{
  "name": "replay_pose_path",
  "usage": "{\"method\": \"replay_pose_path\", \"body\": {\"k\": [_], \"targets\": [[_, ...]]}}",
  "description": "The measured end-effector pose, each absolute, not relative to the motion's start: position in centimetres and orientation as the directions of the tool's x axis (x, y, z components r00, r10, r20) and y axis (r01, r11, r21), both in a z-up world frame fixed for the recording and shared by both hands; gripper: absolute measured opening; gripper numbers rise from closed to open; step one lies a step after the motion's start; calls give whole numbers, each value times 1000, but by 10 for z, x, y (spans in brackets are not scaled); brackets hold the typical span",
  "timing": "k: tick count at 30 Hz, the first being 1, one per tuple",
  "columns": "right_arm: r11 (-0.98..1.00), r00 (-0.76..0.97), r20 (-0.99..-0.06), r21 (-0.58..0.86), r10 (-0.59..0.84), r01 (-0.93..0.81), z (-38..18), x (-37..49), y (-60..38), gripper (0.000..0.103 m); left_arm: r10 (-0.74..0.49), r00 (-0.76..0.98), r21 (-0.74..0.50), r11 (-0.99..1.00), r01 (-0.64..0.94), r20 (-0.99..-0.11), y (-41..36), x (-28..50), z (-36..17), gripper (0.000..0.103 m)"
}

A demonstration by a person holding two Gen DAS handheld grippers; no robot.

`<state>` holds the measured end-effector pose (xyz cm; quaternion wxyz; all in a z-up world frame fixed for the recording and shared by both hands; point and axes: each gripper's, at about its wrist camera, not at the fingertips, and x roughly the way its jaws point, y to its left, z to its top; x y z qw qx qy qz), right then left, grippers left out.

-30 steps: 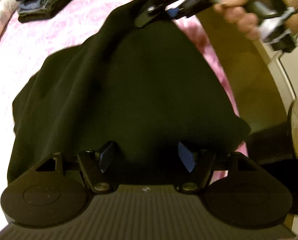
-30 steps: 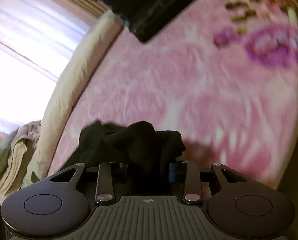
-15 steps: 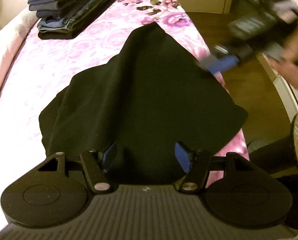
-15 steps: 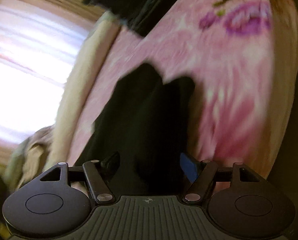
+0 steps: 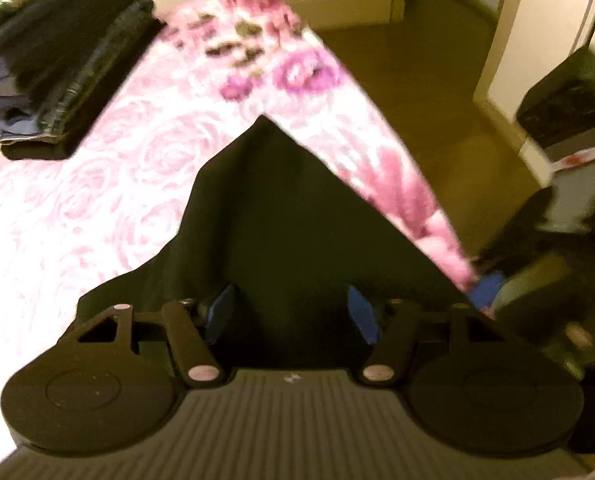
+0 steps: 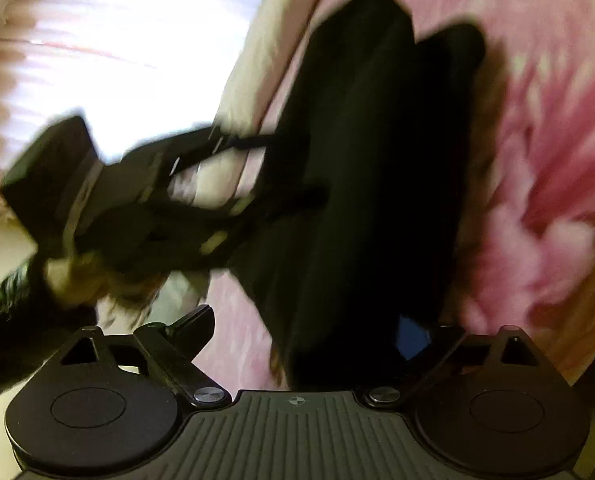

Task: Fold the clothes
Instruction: 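Grasp the jacket edge with the left tool while the right tool lifts the jacket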

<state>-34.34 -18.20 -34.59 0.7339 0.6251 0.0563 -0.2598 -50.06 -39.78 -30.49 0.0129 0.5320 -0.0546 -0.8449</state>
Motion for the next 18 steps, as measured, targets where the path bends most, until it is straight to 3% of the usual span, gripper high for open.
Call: {"method": "replay_pose_path", "body": {"k": [5,11,18], "targets": [[85,881,-409,895,-237,438,-344,-344,-154,96,-98,-396,114,-993,-19,-913,-402,-511,-322,80],[105,857,-367,897,-362,429,-333,-360,-167,95,-102,-378,124,-992,-33,-920,-403,-511,-320,79],[10,916,-327,941,-232,339,-361,-336,-147,96,-116,-369,139,-990,-34,-922,-399,-511,-325,83]]}}
